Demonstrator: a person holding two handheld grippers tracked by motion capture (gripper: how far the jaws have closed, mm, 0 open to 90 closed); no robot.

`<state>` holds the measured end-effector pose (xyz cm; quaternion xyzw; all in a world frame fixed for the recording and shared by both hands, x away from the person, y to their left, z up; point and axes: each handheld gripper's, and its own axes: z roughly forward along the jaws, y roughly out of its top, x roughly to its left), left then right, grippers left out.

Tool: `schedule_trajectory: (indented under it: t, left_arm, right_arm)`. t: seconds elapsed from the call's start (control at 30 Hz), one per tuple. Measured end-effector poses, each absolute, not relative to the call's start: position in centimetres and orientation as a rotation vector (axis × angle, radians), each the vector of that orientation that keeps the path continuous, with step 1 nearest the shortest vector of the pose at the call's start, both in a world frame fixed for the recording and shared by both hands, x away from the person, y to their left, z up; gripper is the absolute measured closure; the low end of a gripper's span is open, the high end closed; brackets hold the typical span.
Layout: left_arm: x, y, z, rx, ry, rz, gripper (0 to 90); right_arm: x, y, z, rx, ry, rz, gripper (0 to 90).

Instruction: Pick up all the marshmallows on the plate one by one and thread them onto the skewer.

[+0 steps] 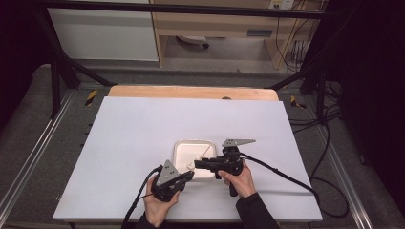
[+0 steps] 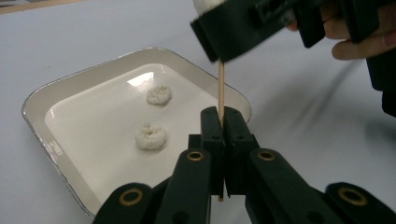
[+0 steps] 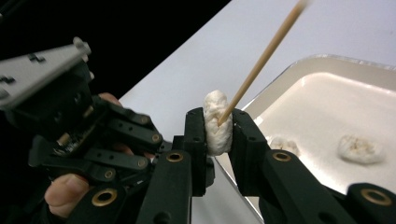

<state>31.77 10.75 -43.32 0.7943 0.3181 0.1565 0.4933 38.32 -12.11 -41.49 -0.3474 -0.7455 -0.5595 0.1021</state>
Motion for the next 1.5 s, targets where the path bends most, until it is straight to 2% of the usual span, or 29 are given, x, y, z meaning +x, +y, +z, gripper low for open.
schedule_trajectory:
  t: [0.37, 0.4, 0.6, 0.73, 0.93, 1.2, 1.5]
  left_arm:
    - [32.0, 10.6, -43.4, 1.921, 0.776, 0.372, 88.5]
    - [32.0, 10.7, -43.4, 1.922, 0.784, 0.378, 88.5]
    - [32.0, 12.0, -43.6, 1.904, 0.82, 0.386, 88.6]
    - [31.9, 13.2, -43.8, 1.899, 0.851, 0.385, 88.6]
    - [31.6, 14.4, -43.8, 1.905, 0.872, 0.389, 88.5]
    - [31.5, 15.0, -43.8, 1.909, 0.882, 0.389, 88.5]
    - [31.7, 15.1, -43.9, 1.908, 0.889, 0.384, 88.5]
  right_arm:
    - [38.1, -11.7, -42.2, -1.024, -2.216, -1.625, 75.9]
    - [38.1, -11.7, -42.2, -1.024, -2.217, -1.627, 73.5]
    - [38.0, -12.5, -41.0, -1.047, -2.266, -1.715, 44.5]
    - [38.0, -13.2, -40.5, -1.118, -2.353, -1.755, 28.4]
    - [38.6, -13.7, -40.6, -1.169, -2.55, -1.713, 15.7]
    - [40.3, -13.3, -41.5, -1.207, -2.673, -1.601, 15.0]
    - [42.2, -11.2, -43.0, -1.14, -2.787, -1.482, 27.3]
